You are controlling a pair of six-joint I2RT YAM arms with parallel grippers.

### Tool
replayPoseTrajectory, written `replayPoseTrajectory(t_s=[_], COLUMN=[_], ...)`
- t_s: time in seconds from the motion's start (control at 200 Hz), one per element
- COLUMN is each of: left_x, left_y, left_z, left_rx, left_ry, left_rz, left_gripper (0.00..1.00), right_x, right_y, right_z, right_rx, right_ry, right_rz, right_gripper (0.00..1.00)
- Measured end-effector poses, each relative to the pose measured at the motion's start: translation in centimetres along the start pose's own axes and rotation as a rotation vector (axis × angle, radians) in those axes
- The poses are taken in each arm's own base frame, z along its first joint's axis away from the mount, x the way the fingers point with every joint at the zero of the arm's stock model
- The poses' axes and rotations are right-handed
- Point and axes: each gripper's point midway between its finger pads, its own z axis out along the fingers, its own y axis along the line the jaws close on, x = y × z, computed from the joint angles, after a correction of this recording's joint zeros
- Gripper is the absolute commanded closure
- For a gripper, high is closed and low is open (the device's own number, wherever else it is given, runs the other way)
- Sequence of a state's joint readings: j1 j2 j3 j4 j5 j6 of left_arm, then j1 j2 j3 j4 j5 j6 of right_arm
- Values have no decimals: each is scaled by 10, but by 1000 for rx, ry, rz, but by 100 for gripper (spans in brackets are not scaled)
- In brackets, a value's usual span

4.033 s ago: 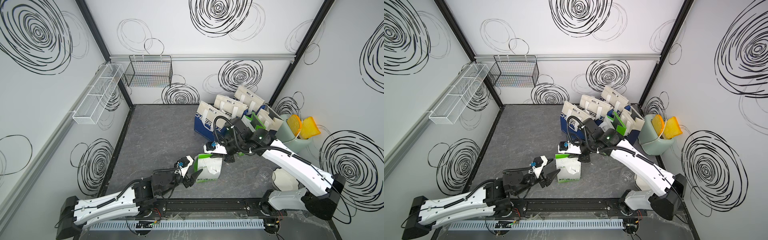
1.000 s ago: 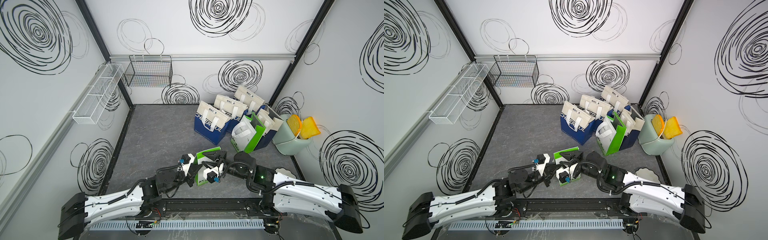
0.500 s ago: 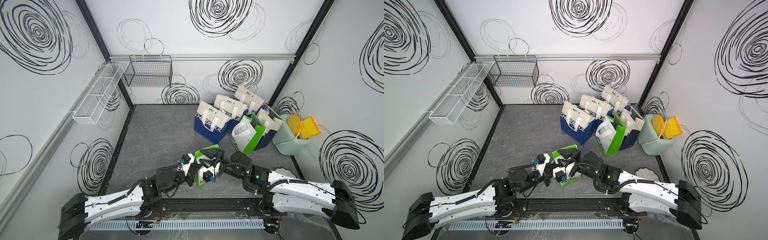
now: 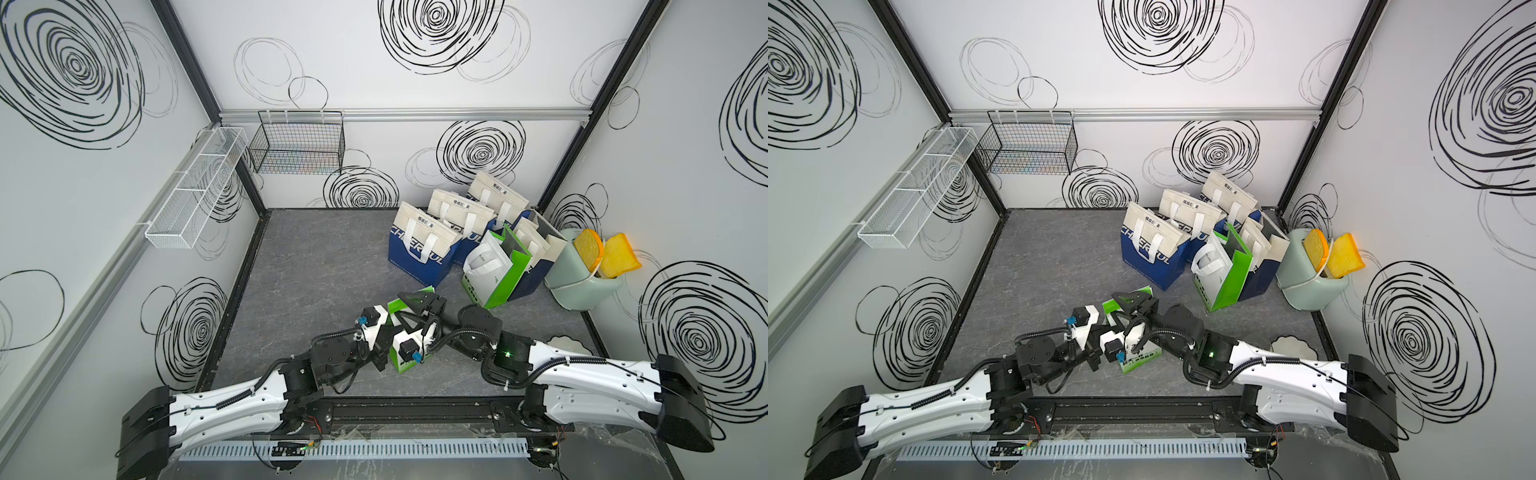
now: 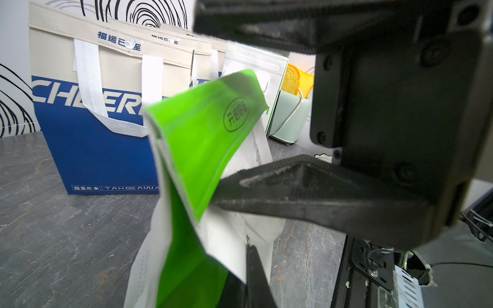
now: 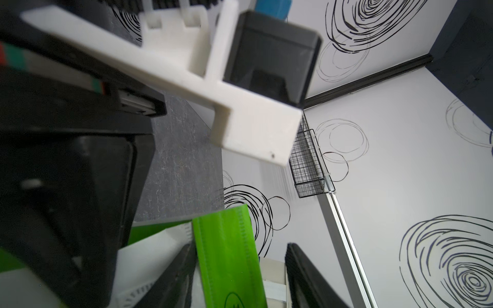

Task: Open the takeout bag
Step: Open the takeout bag at the center of the board.

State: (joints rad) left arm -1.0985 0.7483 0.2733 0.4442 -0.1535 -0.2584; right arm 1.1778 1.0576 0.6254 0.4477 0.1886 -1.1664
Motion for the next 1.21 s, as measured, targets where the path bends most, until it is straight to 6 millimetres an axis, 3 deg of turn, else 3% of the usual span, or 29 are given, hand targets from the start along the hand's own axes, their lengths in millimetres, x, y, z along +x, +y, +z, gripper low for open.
replayPoseTrajectory(t_s=[0.42,0.74,0.97,1.206], left_x=[0,-2,-4,-4], left_y=[1,1,0,0], left_z=[0,1,1,0], left_rx=[-4,-7,-3,0], left_ry=[0,-8,-16,-18], left_rz=[0,-2,-4,-4], left_gripper=[100,100,100,100], right_x=[1,2,3,3], right_y=[2,8,11,11], right_z=[4,4,4,4], right_rx=[19,4,-6,-22], right_ry=[5,4,4,6], right_rz=[-56,-61,-43,29], right_gripper=[49,71,100,100])
